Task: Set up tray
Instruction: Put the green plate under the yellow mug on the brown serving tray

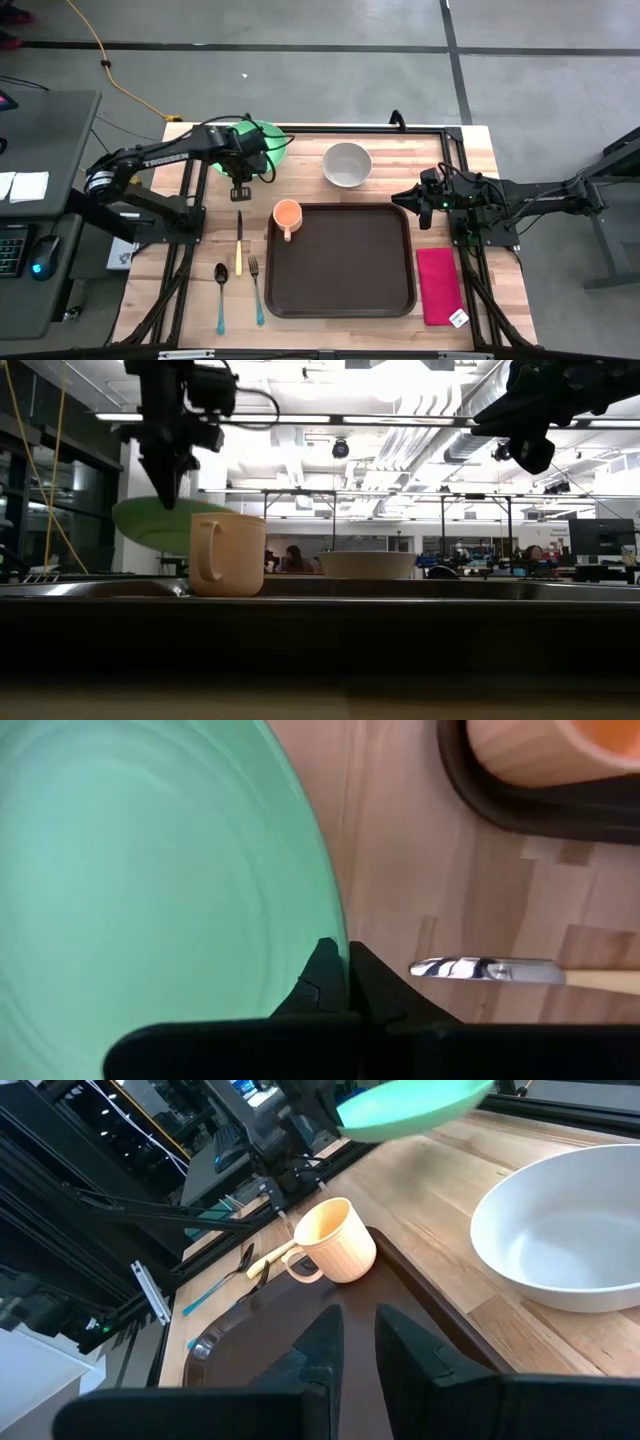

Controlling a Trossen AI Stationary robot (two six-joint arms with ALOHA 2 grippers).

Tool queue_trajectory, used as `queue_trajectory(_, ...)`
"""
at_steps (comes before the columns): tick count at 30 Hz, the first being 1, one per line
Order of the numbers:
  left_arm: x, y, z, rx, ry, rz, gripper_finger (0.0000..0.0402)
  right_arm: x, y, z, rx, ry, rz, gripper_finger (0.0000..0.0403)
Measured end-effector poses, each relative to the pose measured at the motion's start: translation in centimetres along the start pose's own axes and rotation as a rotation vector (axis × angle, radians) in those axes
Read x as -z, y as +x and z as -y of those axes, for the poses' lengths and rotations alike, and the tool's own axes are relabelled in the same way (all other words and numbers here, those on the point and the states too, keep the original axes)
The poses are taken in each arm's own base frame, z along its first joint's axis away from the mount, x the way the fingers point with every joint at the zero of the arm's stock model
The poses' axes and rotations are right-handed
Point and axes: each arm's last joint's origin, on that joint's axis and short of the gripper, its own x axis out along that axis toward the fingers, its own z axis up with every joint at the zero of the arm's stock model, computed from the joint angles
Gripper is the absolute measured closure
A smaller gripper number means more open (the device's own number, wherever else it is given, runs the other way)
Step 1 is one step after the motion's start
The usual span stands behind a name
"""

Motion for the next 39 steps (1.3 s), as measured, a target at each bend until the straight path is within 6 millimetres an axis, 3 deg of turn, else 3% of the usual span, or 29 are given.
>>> queue_trajectory(12, 1.2, -7.3, -0.1, -0.041, -0.069, 0.127, 0.0389, 0.0, 0.0, 0.0, 0.0, 0.0, 0.0, 0.0358)
queue_trajectory(18, 1.1, -9.6, -0.2, -0.059, -0.071, 0.178, 0.0389, 0.0, 0.0, 0.0, 0.0, 0.0, 0.0, 0.0363)
queue_trajectory(34, 1.3, -10.0, -0.2, -0.056, -0.066, 0.168, 0.0389, 0.0, 0.0, 0.0, 0.002, -0.003, -0.001, 0.0363)
queue_trajectory(39, 0.7, -10.1, 1.0, -0.059, -0.011, 0.193, 0.0389, 0.1, 0.0, 0.1, 0.006, -0.063, -0.008, 0.0359)
